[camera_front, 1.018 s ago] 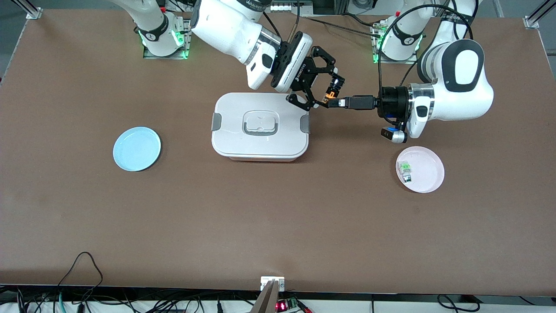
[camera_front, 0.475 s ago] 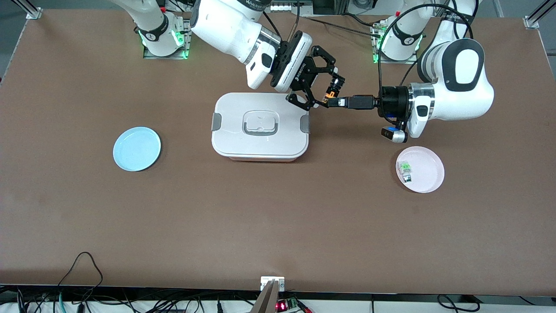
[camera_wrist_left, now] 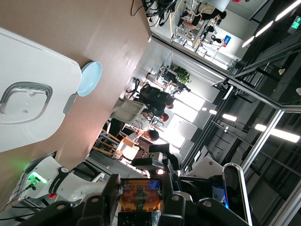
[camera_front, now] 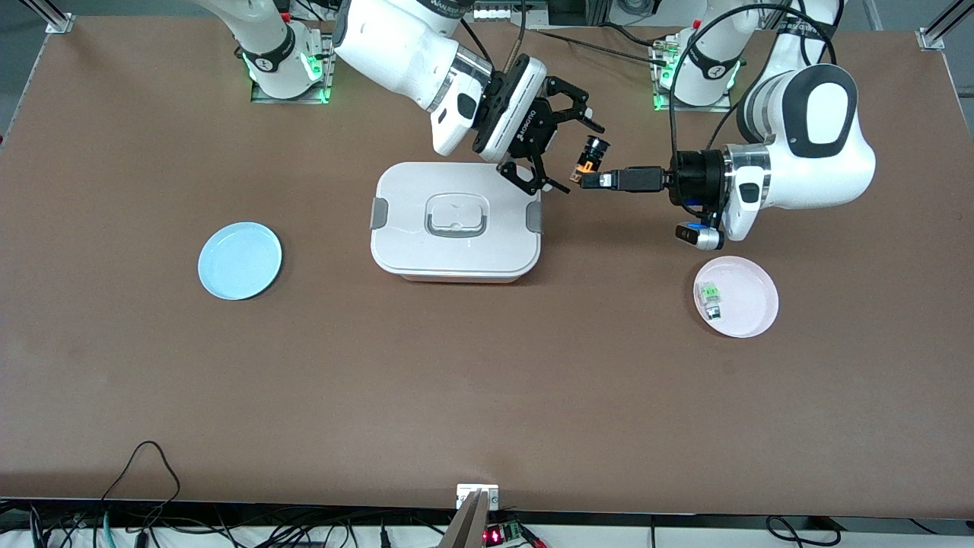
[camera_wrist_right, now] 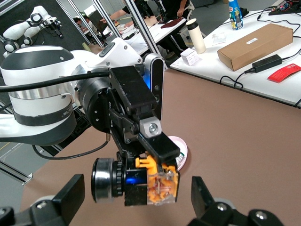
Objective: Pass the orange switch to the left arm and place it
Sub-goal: 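Grasp the orange switch with the left gripper from the right gripper, then open the right gripper and withdraw it while the left gripper pulls away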
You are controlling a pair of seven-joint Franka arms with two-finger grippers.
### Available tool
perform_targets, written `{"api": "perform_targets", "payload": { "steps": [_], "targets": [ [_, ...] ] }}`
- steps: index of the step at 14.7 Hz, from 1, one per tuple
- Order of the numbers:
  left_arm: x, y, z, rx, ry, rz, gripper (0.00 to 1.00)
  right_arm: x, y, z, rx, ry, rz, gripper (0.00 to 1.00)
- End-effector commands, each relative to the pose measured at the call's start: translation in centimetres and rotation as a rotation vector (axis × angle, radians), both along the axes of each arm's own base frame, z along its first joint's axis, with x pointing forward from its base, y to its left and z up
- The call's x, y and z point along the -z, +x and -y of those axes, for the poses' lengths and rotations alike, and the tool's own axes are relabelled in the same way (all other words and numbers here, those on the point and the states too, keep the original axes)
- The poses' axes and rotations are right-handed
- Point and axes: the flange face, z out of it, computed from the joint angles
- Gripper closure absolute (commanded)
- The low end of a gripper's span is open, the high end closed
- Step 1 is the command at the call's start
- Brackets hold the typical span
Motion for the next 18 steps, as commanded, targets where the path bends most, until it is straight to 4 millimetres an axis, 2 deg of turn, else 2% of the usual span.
{"api": "perform_targets", "payload": {
  "steps": [1, 3, 4, 5, 7, 11, 15, 17, 18],
  "targets": [
    [-0.3, 0.0, -2.1, 0.009, 0.079, 0.043, 1.0, -0.5, 0.0, -0.1, 0.023, 0.026, -0.038, 0.0],
    [0.7, 0.4, -4.5, 0.001, 0.131, 0.055, 1.0, -0.4, 0.1, 0.2, -0.004, 0.012, -0.089, 0.0],
    [1.2, 0.6, -5.7, -0.004, 0.156, 0.052, 1.0, -0.1, 0.8, 0.9, -0.032, -0.015, -0.116, 0.0],
    [1.7, 0.7, -7.1, 0.0, 0.197, 0.055, 1.0, 0.2, 2.0, 2.3, -0.039, -0.042, -0.137, 0.0],
    [2.5, 0.6, -8.9, 0.044, 0.299, 0.068, 1.0, 1.9, 4.4, 5.0, -0.075, -0.117, -0.202, 0.0],
    [4.1, -0.2, -10.7, 0.236, 0.551, 0.2, 1.0, 3.9, 8.3, 12.9, -0.159, -0.308, -0.322, 0.0],
    [6.6, -0.2, -14.4, 0.341, 0.774, 0.237, 1.0, 5.0, 10.7, 22.6, -0.179, -0.539, -0.437, 0.0],
    [7.2, 0.5, -16.4, 0.407, 0.987, 0.316, 1.0, 5.6, 11.7, 27.7, -0.155, -0.651, -0.48, 0.0],
    [8.2, 0.8, -17.0, 0.43, 1.059, 0.339, 1.0, 5.5, 12.1, 29.8, -0.138, -0.701, -0.491, 0.0]
  ]
}}
